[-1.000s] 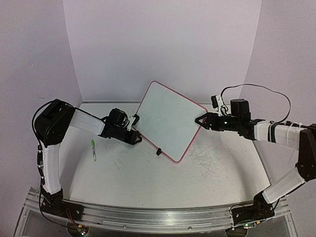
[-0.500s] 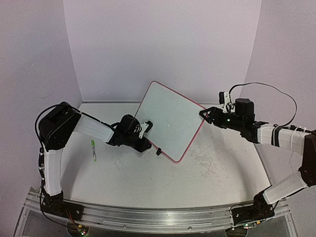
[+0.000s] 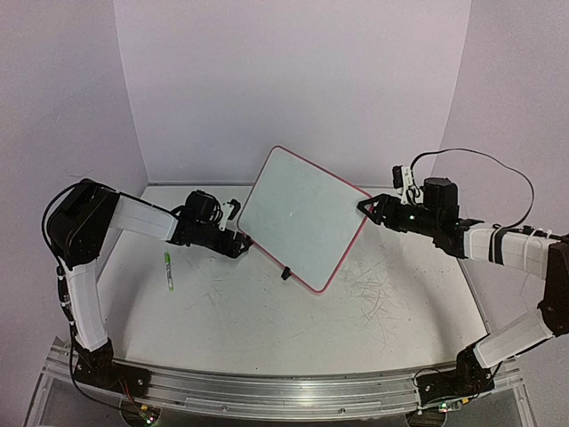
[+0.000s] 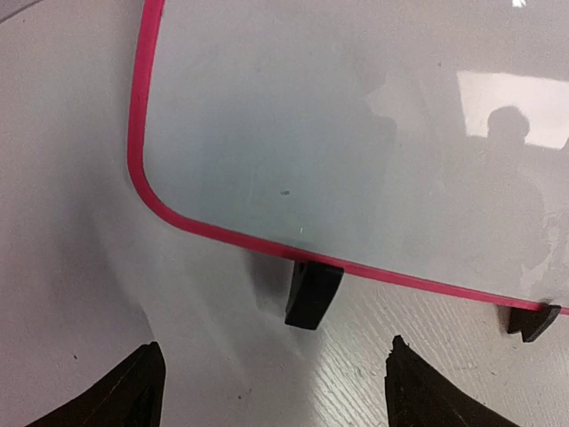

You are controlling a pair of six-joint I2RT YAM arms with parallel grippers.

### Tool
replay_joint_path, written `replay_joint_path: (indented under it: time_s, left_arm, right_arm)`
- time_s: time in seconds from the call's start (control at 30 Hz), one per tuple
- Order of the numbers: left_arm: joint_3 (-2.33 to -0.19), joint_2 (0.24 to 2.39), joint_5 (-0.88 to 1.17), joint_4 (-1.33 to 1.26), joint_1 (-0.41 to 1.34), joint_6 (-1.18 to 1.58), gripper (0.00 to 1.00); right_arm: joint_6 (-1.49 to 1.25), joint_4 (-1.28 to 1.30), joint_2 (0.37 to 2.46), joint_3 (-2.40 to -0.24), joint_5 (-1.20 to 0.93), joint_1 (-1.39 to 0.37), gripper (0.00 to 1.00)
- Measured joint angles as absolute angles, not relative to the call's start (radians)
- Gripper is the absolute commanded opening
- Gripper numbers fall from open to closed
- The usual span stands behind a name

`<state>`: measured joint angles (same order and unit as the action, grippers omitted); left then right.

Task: Write a sentence on the whiteboard
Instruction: Move the whiteboard to the center of the board.

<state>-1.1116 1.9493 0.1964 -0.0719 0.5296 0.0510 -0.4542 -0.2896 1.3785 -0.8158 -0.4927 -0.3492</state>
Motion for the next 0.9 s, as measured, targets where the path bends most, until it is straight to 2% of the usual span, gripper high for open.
replay_joint_path:
  time_s: [0.27, 0.4, 0.57, 0.77, 0.9]
  left_arm:
    - [-1.236, 2.019, 0.376, -0.070, 0.520, -0.138, 0.73]
    - [-1.294, 2.080, 0.420, -0.055, 0.527, -0.186, 0.58]
    - [-1.318, 2.104, 0.391, -0.041, 0.522, -0.196, 0.37]
    - [-1.326, 2.109, 0.288, -0.042, 0.548, -0.180, 0.25]
    - [-1.324, 2.109, 0.223, -0.044, 0.575, -0.153, 0.22]
  right_arm:
    - [-0.446, -0.287, 1.379, -0.816, -0.514, -0.349, 0.64]
    - [-0.447, -0.287, 1.378, -0.816, -0.514, -0.349, 0.63]
    - [-0.448, -0.287, 1.378, -0.816, -0.514, -0.349, 0.63]
    - [-0.451, -0.287, 1.378, -0.816, -0.505, -0.349, 0.66]
    - [-0.464, -0.282, 1.367, -0.815, -0.478, -0.349, 0.71]
